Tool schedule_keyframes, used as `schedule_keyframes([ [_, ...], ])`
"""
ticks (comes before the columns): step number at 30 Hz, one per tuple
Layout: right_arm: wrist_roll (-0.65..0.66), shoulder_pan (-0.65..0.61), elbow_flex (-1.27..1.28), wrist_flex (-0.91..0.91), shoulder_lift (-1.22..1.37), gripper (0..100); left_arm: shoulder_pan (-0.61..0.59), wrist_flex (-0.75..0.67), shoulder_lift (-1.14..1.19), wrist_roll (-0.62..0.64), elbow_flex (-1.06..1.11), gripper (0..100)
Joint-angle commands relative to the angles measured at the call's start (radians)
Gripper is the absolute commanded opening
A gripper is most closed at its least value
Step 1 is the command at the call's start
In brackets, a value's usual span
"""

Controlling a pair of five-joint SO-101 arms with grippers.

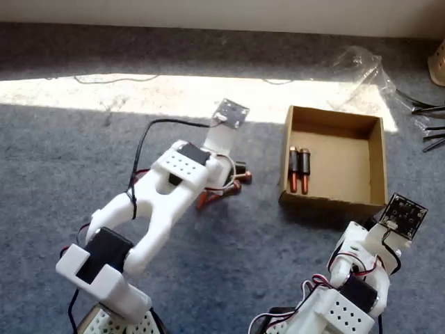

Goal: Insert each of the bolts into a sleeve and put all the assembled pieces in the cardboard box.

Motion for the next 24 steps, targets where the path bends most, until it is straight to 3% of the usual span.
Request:
schedule_keyframes([
  [1, -0.006, 0.010, -0.013, -0.036, -0.008, 0.4, -0.104, -0.009, -0.015, 0.028, -0.022, 1],
  [13, -0.006, 0.010, -0.012, -0.035, -0.008, 0.4, -0.311, 0.037, -0.005, 0.028, -0.021, 1],
  [19, -0.006, 0.010, -0.012, -0.035, -0.008, 0.4, -0.377, 0.213, -0.005, 0.028, -0.019, 1],
  [24, -0.006, 0.010, -0.012, -0.035, -0.008, 0.4, -0.410, 0.233, 0.004, 0.021, -0.019, 1],
])
